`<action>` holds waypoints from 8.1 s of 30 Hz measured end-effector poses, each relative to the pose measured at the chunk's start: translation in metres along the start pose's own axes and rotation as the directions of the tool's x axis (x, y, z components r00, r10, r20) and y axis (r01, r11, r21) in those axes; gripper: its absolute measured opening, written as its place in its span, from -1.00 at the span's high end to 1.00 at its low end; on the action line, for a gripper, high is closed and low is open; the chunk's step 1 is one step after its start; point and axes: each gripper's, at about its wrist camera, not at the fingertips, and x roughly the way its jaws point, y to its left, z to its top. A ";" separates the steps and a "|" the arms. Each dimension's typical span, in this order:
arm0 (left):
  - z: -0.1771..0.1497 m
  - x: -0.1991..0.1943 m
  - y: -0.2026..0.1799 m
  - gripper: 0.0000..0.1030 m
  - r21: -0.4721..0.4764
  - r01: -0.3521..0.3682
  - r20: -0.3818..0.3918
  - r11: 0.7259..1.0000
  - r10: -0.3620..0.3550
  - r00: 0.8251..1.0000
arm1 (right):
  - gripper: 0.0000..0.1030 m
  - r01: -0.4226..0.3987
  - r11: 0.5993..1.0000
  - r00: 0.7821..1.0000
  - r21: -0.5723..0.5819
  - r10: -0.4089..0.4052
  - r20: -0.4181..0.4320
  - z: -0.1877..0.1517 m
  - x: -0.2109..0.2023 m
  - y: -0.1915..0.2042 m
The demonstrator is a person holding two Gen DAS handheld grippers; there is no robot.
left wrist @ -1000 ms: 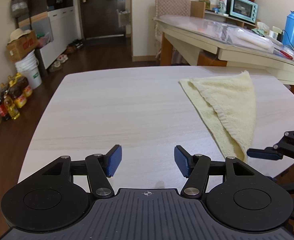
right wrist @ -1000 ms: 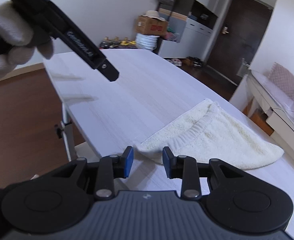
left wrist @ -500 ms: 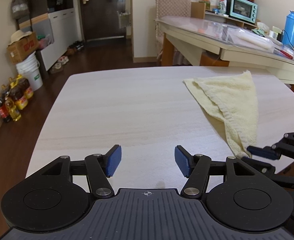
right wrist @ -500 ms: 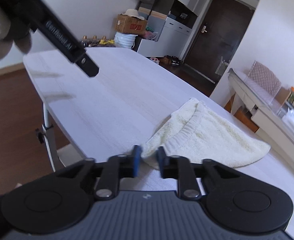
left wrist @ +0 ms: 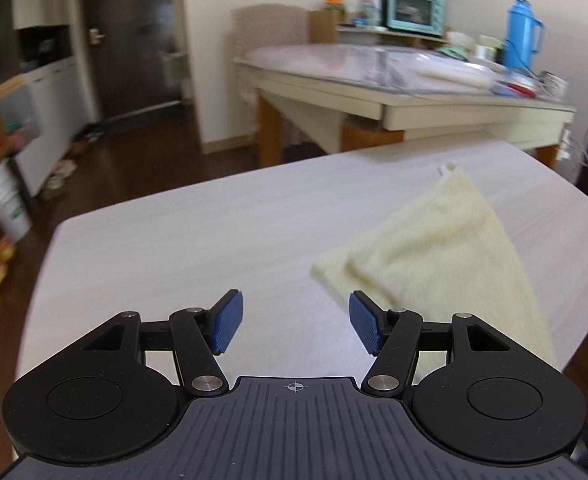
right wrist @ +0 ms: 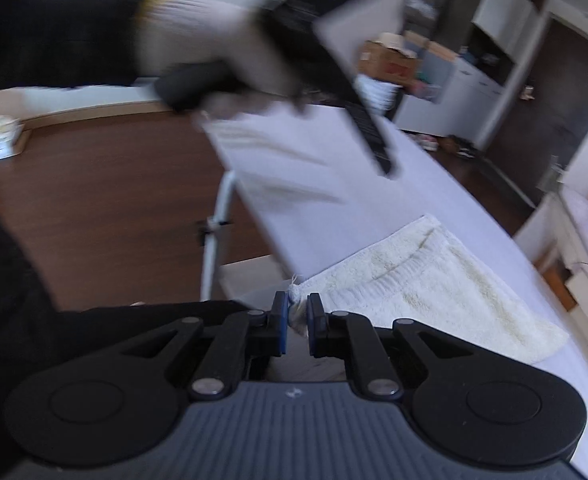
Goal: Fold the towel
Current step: 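Move the right gripper to the triangle's tip and grasp it, then lift the tip with the right gripper and fold it toward the left gripper, then open the right gripper and release the folded tip, then withdraw both grippers from the small folded towel triangle, then grasp a corner of the folded towel with the right gripper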
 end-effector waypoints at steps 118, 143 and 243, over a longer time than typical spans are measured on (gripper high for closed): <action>0.046 0.084 -0.012 -0.35 0.052 0.018 -0.155 0.998 -0.010 0.988 | 0.57 -0.042 0.683 0.998 0.729 0.001 0.057 -0.154 0.058 -0.336; 0.029 0.075 -0.032 -0.34 0.050 0.040 -0.091 0.998 -0.035 0.995 | 0.55 -0.044 0.934 0.997 0.356 0.021 0.069 -0.104 0.047 -0.169; -0.016 -0.036 -0.015 -0.81 -0.236 -0.306 0.034 0.922 0.323 0.946 | 0.88 -0.047 0.853 0.970 0.520 -0.086 0.229 -0.047 0.053 -0.114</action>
